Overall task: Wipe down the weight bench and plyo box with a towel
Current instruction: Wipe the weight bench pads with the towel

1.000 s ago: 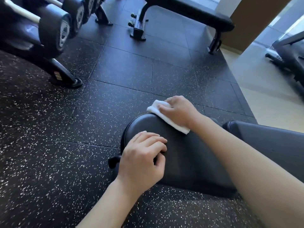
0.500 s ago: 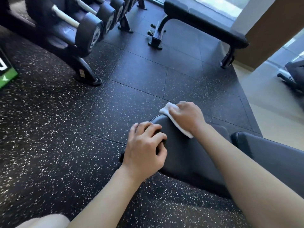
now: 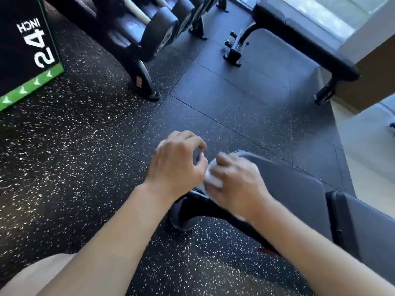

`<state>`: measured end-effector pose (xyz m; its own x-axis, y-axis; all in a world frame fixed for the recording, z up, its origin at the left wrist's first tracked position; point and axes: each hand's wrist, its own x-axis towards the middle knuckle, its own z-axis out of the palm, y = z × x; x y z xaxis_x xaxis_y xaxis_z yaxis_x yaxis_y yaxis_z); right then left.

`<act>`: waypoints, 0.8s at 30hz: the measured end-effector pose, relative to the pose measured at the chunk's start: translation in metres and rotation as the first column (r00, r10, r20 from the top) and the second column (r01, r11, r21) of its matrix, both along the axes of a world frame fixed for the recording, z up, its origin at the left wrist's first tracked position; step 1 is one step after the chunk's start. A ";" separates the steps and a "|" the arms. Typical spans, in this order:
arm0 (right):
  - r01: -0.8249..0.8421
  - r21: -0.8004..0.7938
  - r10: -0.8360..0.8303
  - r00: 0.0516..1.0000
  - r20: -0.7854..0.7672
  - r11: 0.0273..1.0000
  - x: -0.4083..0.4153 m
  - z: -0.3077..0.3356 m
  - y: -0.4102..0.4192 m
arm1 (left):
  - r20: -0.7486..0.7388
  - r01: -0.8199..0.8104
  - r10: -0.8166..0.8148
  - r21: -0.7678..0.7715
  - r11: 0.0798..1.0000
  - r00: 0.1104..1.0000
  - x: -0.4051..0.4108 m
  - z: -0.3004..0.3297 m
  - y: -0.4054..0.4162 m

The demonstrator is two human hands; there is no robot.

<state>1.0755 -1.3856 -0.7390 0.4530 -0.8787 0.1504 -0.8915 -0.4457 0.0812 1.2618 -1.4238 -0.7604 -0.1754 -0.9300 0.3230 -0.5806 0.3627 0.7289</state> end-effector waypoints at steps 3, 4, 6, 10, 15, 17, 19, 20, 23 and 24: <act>-0.136 -0.002 0.134 0.983 -0.128 0.991 -0.007 -0.014 0.043 | -0.042 0.015 -0.014 0.013 1.000 0.999 -0.002 -0.003 -0.008; -0.150 -0.023 0.147 0.984 -0.098 0.988 -0.013 -0.014 0.045 | -0.051 0.033 -0.032 0.023 0.999 0.998 -0.005 -0.004 -0.008; -0.117 -0.034 0.120 0.988 0.094 0.992 -0.018 -0.010 0.033 | -0.061 0.070 -0.067 0.045 0.997 0.996 -0.011 -0.004 -0.006; 0.186 0.034 -0.189 0.972 0.141 0.982 -0.006 -0.004 -0.029 | -0.081 0.060 -0.057 0.036 0.998 0.995 -0.019 -0.003 -0.006; 0.527 0.142 -0.546 0.809 0.218 0.838 -0.036 0.005 -0.092 | -0.064 0.089 -0.087 0.031 0.996 0.994 -0.024 -0.003 0.005; 0.518 0.117 -0.530 0.809 0.256 0.847 -0.039 0.003 -0.081 | -0.057 0.097 -0.096 0.018 0.995 0.994 -0.024 -0.003 0.006; 0.449 0.050 -0.442 0.847 0.296 0.892 -0.036 -0.004 -0.050 | -0.056 0.091 -0.090 0.003 0.996 0.994 -0.021 -0.002 0.006; 0.381 -0.001 -0.363 0.881 0.304 0.925 -0.033 -0.006 -0.031 | -0.062 0.085 -0.085 -0.002 0.996 0.994 -0.019 -0.001 0.006; 0.082 -0.115 -0.042 0.948 0.317 0.990 -0.029 -0.011 0.035 | -0.067 0.112 -0.112 0.001 0.994 0.991 -0.021 0.001 0.008; 0.011 -0.130 0.029 0.954 0.299 0.991 -0.034 -0.013 0.057 | -0.059 0.145 -0.144 0.004 0.989 0.988 -0.026 0.003 0.010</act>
<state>1.0419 -1.3285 -0.7523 0.3777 -0.8389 0.3920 -0.8794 -0.4575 -0.1318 1.2356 -1.4135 -0.7576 -0.2894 -0.8988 0.3294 -0.4789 0.4339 0.7631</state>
